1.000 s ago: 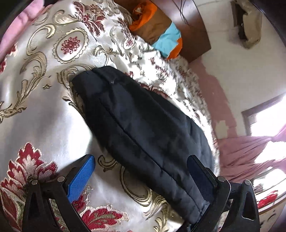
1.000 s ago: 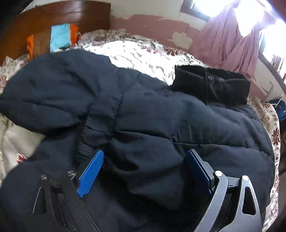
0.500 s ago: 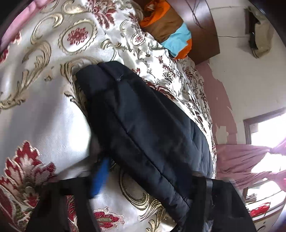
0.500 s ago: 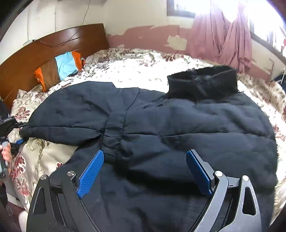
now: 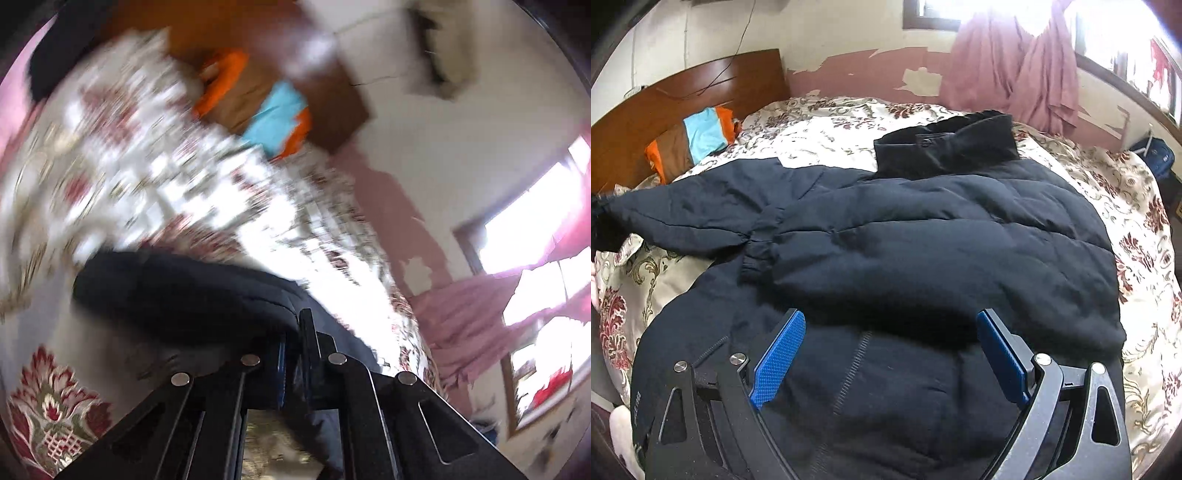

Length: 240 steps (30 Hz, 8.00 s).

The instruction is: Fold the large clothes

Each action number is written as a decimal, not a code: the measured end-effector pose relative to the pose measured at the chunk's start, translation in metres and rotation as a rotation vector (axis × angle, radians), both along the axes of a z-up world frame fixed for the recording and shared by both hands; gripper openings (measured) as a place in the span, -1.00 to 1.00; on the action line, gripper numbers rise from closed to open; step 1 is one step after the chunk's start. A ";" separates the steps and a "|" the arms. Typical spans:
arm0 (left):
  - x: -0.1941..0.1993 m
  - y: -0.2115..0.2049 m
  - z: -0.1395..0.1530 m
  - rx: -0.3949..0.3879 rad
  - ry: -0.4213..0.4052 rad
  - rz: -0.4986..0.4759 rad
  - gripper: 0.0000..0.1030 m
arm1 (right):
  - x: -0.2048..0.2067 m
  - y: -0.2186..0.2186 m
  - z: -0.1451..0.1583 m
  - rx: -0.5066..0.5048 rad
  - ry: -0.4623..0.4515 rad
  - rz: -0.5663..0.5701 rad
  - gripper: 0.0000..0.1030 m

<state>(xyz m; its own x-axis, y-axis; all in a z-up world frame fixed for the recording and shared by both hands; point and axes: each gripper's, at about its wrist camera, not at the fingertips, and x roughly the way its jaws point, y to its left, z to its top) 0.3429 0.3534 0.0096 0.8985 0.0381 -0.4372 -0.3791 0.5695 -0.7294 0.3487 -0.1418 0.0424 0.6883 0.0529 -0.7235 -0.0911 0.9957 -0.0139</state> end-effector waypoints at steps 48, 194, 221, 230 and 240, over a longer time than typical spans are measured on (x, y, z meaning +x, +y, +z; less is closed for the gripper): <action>0.004 -0.452 0.001 0.397 0.041 -1.360 0.74 | -0.059 -0.196 -0.035 0.259 -0.079 -0.283 0.76; 0.279 -0.351 0.002 0.558 0.325 -0.756 0.99 | 0.223 -0.155 0.043 0.074 -0.084 -0.126 0.50; 0.315 -0.375 0.005 0.572 0.158 -0.756 -0.91 | 0.245 -0.118 0.053 -0.024 -0.123 -0.066 -0.91; 0.201 -0.365 0.051 0.580 -0.029 -0.778 -0.92 | 0.153 -0.149 0.055 0.086 -0.226 -0.066 -0.93; 0.199 -0.367 -0.028 0.497 0.133 -0.778 -0.92 | 0.164 -0.164 -0.011 0.129 -0.126 -0.129 -0.95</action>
